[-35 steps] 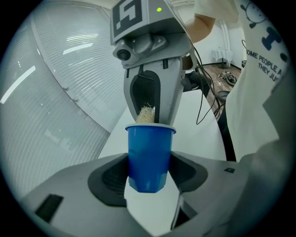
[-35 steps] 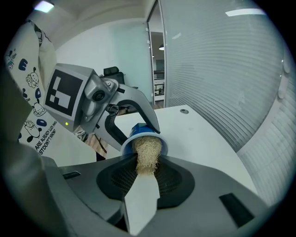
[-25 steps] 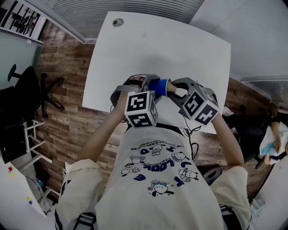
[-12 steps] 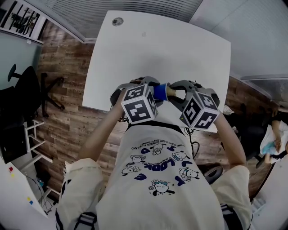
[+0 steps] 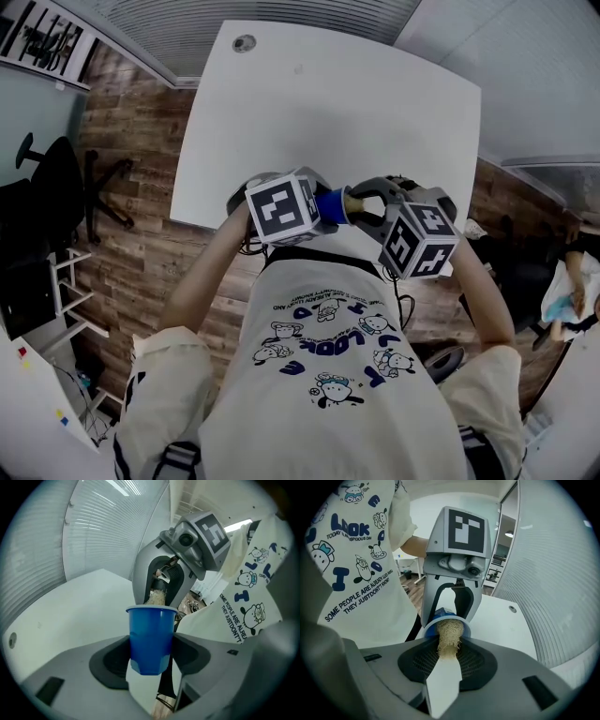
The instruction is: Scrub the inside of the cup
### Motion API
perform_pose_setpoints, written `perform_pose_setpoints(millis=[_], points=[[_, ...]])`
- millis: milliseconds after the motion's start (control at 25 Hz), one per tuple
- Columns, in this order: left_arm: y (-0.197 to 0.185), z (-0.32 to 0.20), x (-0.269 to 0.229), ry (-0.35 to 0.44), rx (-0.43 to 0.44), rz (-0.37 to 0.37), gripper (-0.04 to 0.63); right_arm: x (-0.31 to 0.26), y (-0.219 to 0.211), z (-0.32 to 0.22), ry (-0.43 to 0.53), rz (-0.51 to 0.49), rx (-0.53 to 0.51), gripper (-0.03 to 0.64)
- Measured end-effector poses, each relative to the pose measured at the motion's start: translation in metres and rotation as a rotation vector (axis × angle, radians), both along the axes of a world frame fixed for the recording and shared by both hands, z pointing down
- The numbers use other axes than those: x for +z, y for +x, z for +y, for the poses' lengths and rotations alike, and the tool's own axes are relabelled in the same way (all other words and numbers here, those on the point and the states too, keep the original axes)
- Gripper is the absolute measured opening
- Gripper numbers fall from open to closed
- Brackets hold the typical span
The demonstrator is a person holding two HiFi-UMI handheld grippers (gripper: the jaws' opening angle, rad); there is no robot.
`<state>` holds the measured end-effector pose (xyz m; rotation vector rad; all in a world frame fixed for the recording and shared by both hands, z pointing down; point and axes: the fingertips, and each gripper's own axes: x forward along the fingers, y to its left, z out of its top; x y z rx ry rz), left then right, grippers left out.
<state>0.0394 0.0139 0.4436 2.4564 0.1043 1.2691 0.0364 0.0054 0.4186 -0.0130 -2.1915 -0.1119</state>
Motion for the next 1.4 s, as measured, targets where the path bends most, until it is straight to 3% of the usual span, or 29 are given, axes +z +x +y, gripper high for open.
perform_pose_setpoints(millis=[640,840,1200,1400], points=[[-0.004,0.017,-0.003,-0.267,0.004,0.04,0.29,-0.004,-0.007,0.014,0.094,-0.013,-0.178,0.112],[-0.004,0.017,-0.003,-0.282,0.019,0.056,0.29,-0.004,-0.007,0.015,0.177,-0.02,-0.232,0.112],[-0.006,0.021,-0.011,-0.382,0.039,0.103,0.291,-0.012,-0.011,0.017,0.293,-0.046,-0.319,0.112],[-0.005,0.024,-0.011,-0.386,0.048,0.106,0.291,-0.012,-0.01,0.02,0.313,-0.049,-0.332,0.111]])
